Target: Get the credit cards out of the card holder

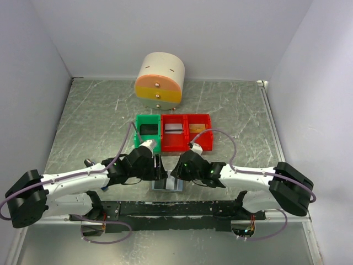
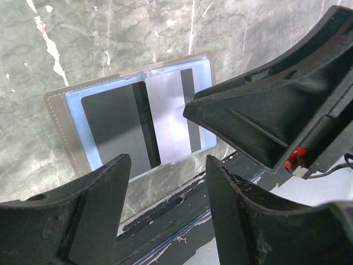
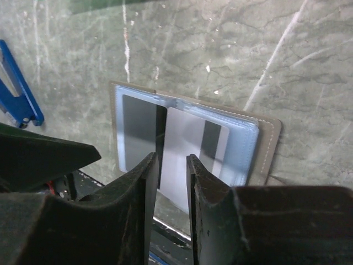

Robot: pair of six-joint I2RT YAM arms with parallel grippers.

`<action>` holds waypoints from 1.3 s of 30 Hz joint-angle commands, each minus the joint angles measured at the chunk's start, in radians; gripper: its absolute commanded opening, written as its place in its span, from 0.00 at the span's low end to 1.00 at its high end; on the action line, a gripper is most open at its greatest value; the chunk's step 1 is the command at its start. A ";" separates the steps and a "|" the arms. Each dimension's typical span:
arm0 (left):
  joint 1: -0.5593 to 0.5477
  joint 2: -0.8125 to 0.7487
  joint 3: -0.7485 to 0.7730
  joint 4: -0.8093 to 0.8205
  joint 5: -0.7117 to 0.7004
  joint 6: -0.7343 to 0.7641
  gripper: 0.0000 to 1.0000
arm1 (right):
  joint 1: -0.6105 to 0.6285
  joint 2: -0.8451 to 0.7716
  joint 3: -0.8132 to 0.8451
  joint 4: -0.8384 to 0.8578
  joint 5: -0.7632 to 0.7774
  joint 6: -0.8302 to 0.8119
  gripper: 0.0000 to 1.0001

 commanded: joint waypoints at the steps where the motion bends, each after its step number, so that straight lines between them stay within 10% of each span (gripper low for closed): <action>1: -0.004 0.044 -0.011 0.071 0.058 0.029 0.68 | -0.003 0.031 0.019 -0.049 0.012 0.021 0.27; 13: -0.006 0.296 0.029 0.251 0.252 0.053 0.51 | -0.006 0.035 -0.025 -0.118 0.062 0.075 0.27; 39: -0.006 0.330 0.017 0.291 0.251 0.015 0.28 | -0.005 0.020 -0.027 -0.165 0.061 0.063 0.27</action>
